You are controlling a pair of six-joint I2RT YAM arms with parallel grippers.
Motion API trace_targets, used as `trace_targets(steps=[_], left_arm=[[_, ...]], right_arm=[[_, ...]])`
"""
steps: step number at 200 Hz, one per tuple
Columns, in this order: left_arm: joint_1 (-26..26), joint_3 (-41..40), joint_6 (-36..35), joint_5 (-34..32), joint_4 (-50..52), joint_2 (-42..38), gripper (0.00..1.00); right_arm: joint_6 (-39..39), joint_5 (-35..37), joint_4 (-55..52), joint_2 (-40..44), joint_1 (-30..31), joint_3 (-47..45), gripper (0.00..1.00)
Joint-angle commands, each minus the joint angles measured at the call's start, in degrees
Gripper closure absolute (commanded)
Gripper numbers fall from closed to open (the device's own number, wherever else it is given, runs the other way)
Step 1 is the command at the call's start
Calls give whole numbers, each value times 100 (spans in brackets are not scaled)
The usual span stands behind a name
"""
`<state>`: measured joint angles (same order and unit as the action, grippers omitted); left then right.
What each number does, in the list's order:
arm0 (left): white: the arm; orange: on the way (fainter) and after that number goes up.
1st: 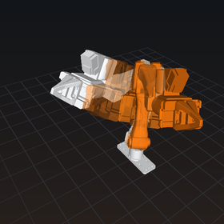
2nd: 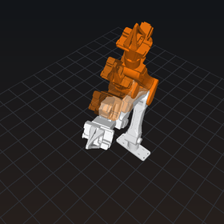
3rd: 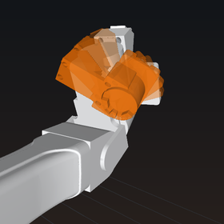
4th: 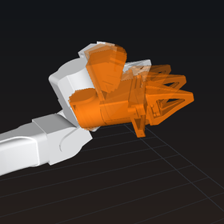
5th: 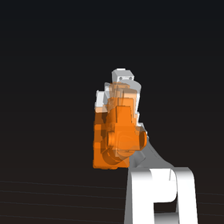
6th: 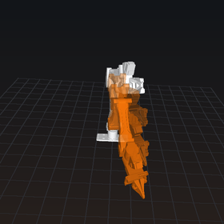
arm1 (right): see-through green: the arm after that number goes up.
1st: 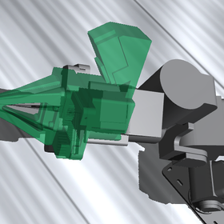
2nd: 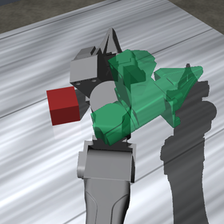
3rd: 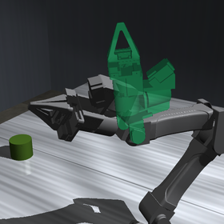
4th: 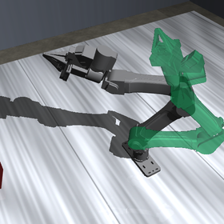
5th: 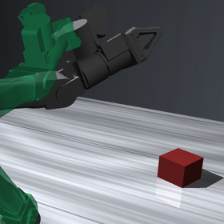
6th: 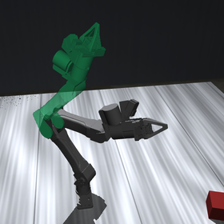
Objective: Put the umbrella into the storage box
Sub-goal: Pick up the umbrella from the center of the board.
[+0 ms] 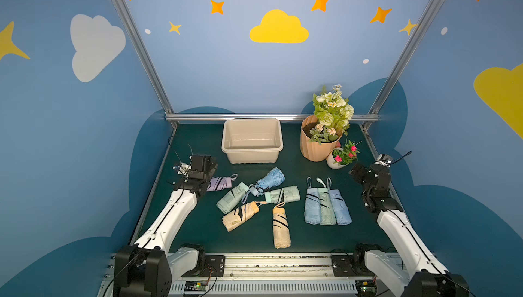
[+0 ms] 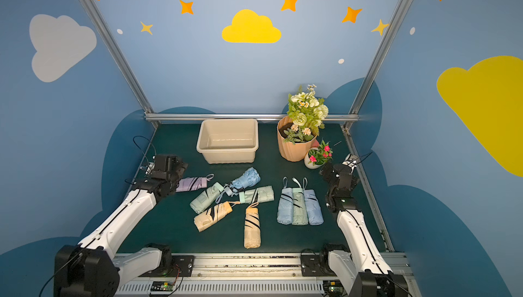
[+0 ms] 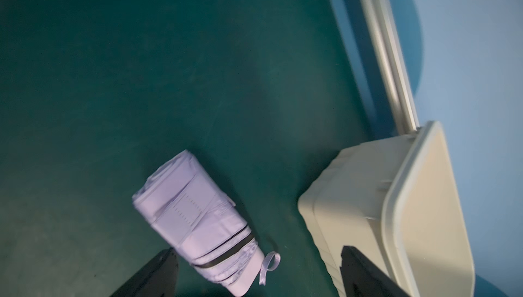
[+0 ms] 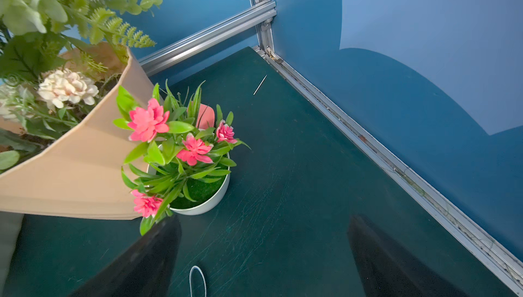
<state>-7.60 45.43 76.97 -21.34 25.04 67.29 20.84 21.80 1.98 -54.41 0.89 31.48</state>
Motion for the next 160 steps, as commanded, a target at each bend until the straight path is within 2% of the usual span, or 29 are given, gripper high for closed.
trace_targets(steps=[1,30,51,73,111,160], left_arm=[[-79,326,1685,-73,935,343,4],[-120,574,2405,188,1228,911,3],[-103,604,2727,291,1080,1281,3],[-93,786,2728,500,898,1658,3],[-12,1178,2882,843,1240,2190,3],[253,1358,2843,1213,1115,2696,6]], right_arm=[[73,-90,-145,-118,-1,194,2],[125,-175,-153,-302,-1,322,2],[181,-268,-167,-431,-8,419,2],[225,-391,-258,-508,-1,529,2],[353,-421,-336,-566,-4,587,2],[312,-422,-328,-518,-7,604,3]])
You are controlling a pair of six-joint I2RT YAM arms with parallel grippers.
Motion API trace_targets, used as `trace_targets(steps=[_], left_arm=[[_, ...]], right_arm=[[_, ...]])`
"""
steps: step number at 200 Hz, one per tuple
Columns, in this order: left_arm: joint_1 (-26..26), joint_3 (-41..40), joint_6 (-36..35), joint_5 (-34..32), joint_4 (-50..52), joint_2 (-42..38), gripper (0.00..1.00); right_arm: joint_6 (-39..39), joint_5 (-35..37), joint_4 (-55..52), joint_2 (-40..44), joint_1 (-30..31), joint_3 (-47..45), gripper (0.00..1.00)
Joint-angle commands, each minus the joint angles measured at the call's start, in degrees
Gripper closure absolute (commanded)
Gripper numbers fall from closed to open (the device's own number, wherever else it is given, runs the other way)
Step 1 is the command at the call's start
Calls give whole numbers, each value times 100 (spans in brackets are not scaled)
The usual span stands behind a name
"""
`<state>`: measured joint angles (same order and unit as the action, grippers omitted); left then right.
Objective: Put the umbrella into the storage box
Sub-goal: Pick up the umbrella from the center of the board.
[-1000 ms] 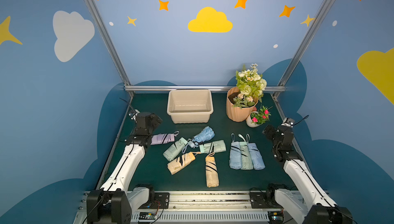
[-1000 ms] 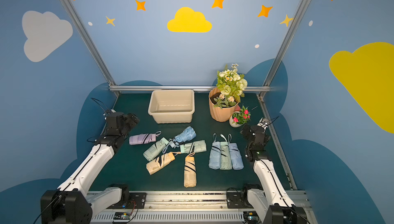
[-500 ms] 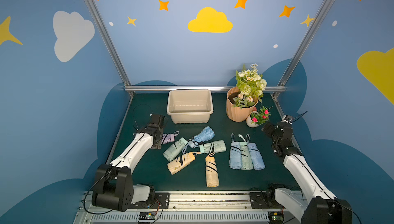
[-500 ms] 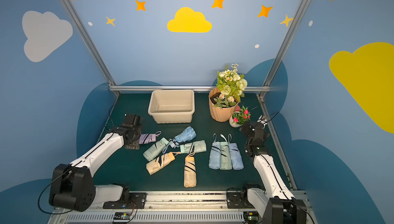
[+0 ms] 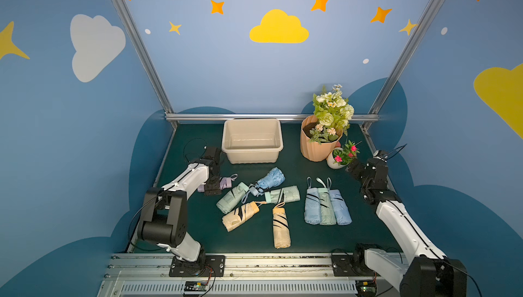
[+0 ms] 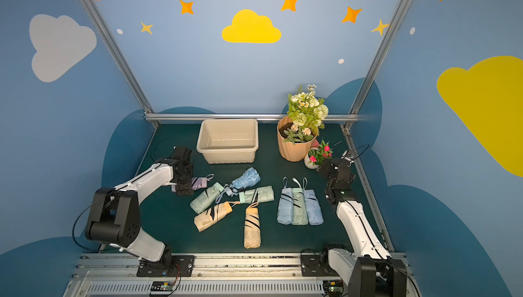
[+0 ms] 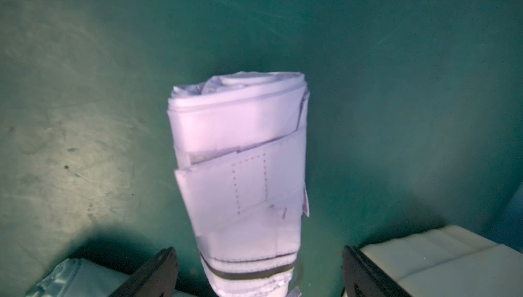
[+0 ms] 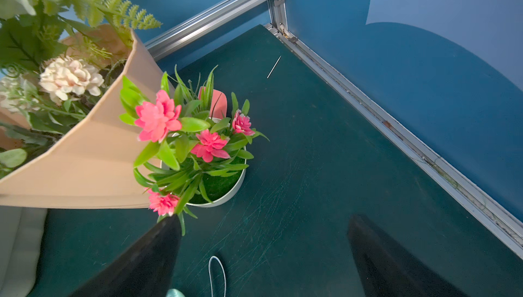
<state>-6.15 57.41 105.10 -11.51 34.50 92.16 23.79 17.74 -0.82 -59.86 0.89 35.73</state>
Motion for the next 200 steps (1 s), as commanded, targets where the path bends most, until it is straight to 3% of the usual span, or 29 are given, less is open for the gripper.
trace_targets(steps=[1,125,175,200], left_arm=[[112,163,29,237,170,216,6],[516,894,-151,894,920,1265,32],[558,958,-198,742,1079,1192,48],[557,1041,-258,538,1338,1062,52]], right_arm=[[14,-11,-49,26,-8,180,2],[62,-58,-189,93,21,224,3],[69,51,-232,202,24,185,3],[90,70,-223,211,23,173,3]])
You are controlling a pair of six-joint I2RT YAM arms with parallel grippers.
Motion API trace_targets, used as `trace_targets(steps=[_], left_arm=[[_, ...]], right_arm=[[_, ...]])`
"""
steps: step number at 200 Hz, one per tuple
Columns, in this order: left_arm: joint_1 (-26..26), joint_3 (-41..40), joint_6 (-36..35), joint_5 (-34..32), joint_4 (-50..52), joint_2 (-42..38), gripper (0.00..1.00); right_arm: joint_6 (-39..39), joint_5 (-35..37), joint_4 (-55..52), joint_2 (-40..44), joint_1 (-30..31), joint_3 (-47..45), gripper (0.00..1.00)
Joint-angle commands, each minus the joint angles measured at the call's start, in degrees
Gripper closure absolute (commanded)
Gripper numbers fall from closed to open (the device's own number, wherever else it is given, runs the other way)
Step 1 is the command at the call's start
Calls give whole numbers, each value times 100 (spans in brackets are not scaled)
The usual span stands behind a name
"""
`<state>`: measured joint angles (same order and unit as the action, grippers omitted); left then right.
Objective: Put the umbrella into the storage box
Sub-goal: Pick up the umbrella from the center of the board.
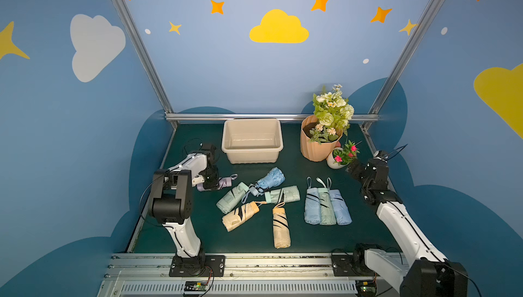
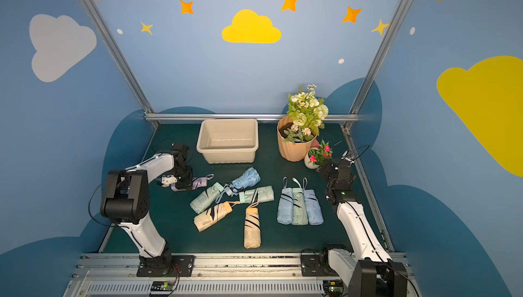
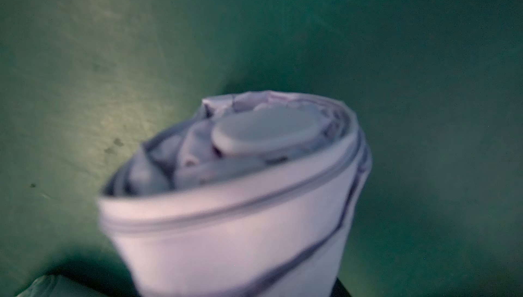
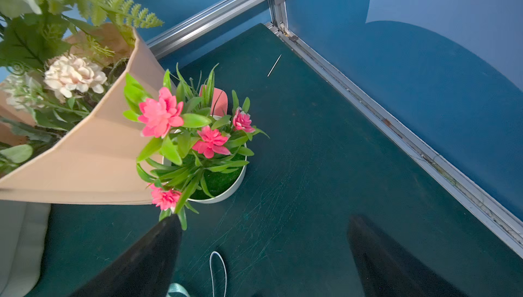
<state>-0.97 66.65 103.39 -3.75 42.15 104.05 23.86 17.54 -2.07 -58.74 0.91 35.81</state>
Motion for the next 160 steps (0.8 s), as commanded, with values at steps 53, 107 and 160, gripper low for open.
trace_targets(steps=[53,107,160], left_arm=[[36,891,-799,-1200,1573,-422,59],[-2,1603,-2088,-2106,1663,-701,74],[-330,2543,-5422,-2846,660,-681,90]], right_arm=[[101,81,-24,38,27,172,3],[128,52,23,-23,28,176,3],[125,33,21,-10,26,189,3]])
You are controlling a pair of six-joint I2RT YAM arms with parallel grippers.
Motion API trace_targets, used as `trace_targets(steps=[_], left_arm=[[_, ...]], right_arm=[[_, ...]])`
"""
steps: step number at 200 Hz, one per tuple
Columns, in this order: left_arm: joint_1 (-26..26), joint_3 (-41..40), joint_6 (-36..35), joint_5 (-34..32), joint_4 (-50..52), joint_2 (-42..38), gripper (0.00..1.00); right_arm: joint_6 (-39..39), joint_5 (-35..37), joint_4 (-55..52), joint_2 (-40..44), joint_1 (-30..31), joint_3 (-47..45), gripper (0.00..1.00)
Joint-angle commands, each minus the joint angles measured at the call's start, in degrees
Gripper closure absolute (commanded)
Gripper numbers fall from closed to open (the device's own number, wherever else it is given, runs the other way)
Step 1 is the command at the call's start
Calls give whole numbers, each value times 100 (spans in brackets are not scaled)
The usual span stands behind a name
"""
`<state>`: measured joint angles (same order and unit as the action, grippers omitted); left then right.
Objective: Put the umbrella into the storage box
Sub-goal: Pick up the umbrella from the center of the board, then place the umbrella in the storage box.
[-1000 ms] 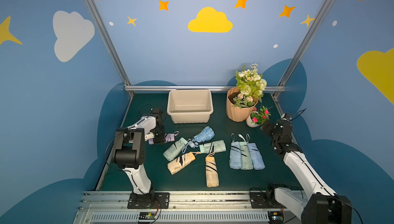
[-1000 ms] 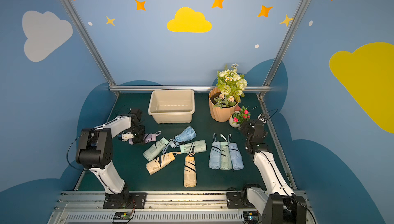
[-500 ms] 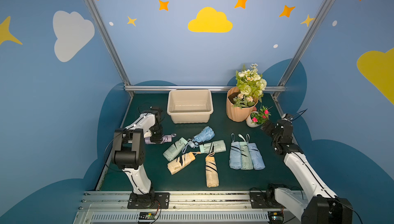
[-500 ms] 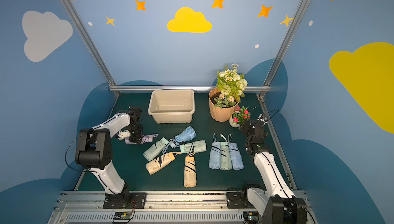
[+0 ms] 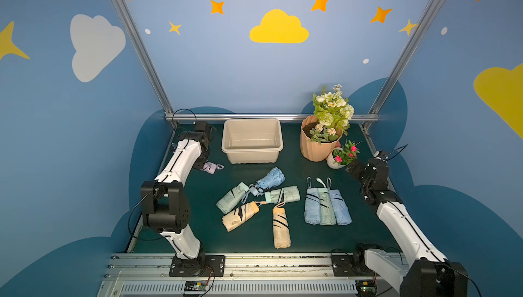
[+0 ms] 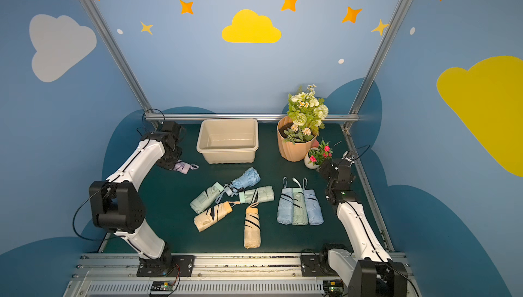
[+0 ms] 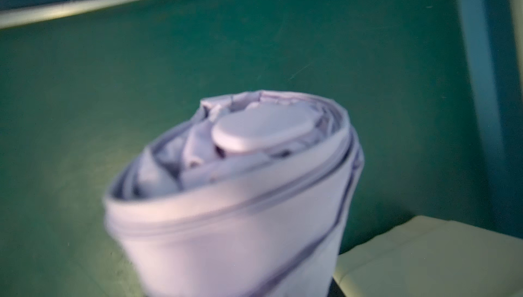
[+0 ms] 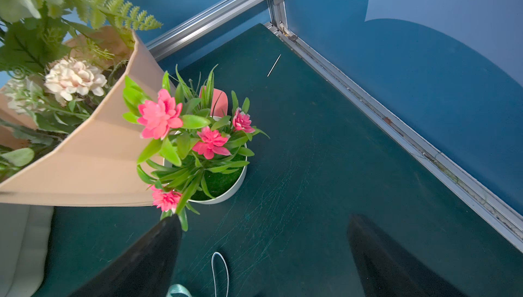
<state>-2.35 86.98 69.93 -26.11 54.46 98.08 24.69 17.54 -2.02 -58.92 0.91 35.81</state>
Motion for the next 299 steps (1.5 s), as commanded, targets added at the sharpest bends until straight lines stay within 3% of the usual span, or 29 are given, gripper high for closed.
trace_targets(steps=[1,25,61,92,122,167,212,238,279,299], left_arm=[[-198,525,-2152,-608,-595,-86,90],[-370,820,-3896,-359,-1387,-52,95],[-531,1069,-6297,1131,-2600,46,96],[-813,1982,-8115,1929,-2387,703,96],[-1197,2427,-9953,1955,-2401,1247,97],[-1471,3069,-11416,1920,-2221,1985,97],[-1708,2898,-12824,1390,-2052,2433,97],[-1765,2848,-13056,1222,-2074,2624,97],[-1776,2799,-12861,1365,-2141,2904,91],[-1786,2792,-12729,1449,-2161,3020,77]], right_arm=[[43,27,17,5,29,189,3],[53,11,36,-15,31,207,3],[94,-48,44,-50,39,238,3],[133,-98,68,-76,49,242,3],[120,-110,-16,-85,86,242,3],[57,-47,-127,27,139,434,2],[-139,44,-233,176,139,539,2],[-166,49,-281,248,143,532,2],[-96,48,-316,327,146,488,2],[-66,50,-339,370,145,488,2]])
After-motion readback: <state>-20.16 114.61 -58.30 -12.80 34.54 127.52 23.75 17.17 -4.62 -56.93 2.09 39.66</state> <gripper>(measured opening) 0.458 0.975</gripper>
